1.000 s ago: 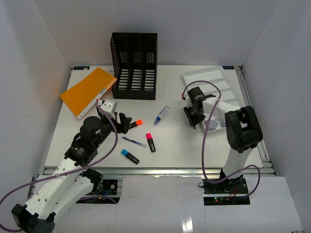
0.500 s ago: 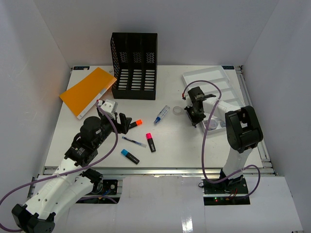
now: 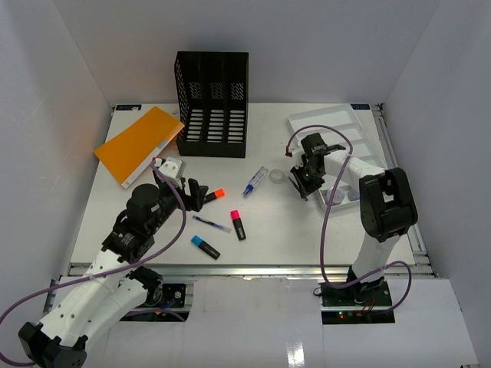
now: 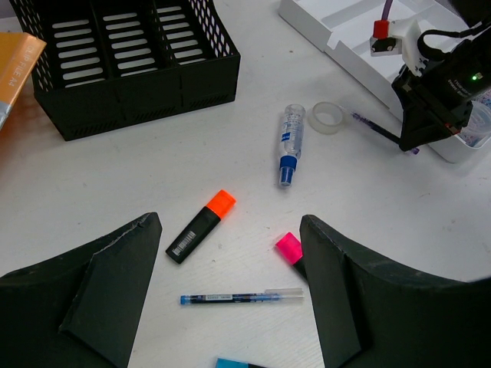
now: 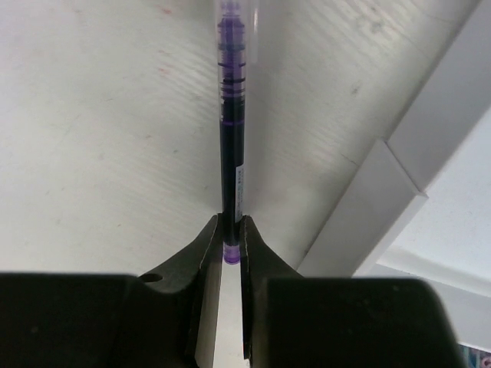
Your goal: Organize the desk
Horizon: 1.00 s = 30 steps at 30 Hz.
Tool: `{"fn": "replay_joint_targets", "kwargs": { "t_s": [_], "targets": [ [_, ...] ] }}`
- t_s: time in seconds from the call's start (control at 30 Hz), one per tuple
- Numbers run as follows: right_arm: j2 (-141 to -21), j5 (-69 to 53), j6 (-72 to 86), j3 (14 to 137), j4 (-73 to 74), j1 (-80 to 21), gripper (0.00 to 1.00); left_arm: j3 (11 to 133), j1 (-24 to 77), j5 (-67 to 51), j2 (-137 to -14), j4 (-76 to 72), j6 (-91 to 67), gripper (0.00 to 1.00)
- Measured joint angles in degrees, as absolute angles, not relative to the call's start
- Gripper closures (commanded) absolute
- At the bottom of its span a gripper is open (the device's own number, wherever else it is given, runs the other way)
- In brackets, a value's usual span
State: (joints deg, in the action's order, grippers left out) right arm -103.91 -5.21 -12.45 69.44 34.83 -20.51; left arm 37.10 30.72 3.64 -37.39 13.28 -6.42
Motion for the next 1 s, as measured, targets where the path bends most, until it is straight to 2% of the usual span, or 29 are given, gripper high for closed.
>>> {"fn": "replay_joint_targets", "kwargs": {
  "t_s": [0.47, 1.0],
  "targets": [
    [-97.3, -13.1, -27.3, 76.5, 42.3, -14.0, 0.92, 37.1, 30.7, 3.6, -37.4, 13.3, -6.4, 0.16],
    [-92.1, 2.8, -52.3, 75.3, 43.8, -5.2, 0.92, 37.1, 30.7, 3.4, -37.4, 13.3, -6.4, 0.16]
  ]
}}
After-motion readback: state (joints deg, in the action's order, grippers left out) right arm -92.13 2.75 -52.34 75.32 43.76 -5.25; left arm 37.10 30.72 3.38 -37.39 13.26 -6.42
